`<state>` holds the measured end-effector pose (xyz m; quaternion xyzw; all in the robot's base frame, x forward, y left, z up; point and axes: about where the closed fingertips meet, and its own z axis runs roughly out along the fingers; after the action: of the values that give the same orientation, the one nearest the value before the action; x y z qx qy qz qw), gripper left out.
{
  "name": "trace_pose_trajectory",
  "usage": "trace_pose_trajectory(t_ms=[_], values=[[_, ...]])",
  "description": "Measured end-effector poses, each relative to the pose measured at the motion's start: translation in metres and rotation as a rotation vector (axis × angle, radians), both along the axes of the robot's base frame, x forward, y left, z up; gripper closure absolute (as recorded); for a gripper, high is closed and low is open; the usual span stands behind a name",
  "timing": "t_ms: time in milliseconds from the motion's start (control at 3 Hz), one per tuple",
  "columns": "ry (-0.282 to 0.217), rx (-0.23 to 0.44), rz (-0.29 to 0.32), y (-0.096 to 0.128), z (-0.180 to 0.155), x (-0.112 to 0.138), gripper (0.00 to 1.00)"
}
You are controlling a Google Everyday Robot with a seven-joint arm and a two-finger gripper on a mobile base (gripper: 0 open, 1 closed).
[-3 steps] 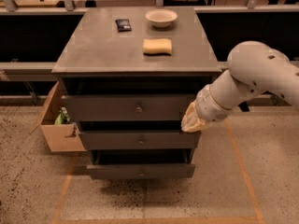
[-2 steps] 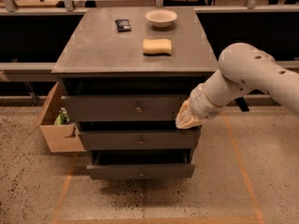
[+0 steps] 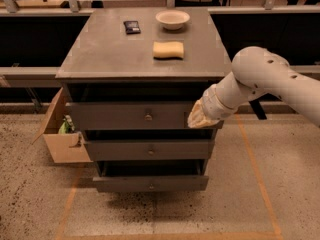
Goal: Open top drawer
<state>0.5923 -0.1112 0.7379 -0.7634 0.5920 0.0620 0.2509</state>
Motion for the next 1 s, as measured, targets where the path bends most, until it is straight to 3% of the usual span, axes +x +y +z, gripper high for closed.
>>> trace_pose_trajectory(t_ms=[333, 667, 1000], values=[[-0.118, -0.026, -0.048, 0.002, 0.003, 0.027, 0.12], [-0.205, -0.080, -0.101, 0.003, -0.001, 0.054, 0.00], [-0.228, -0.113, -0.120, 0.003, -0.008, 0.066, 0.00]])
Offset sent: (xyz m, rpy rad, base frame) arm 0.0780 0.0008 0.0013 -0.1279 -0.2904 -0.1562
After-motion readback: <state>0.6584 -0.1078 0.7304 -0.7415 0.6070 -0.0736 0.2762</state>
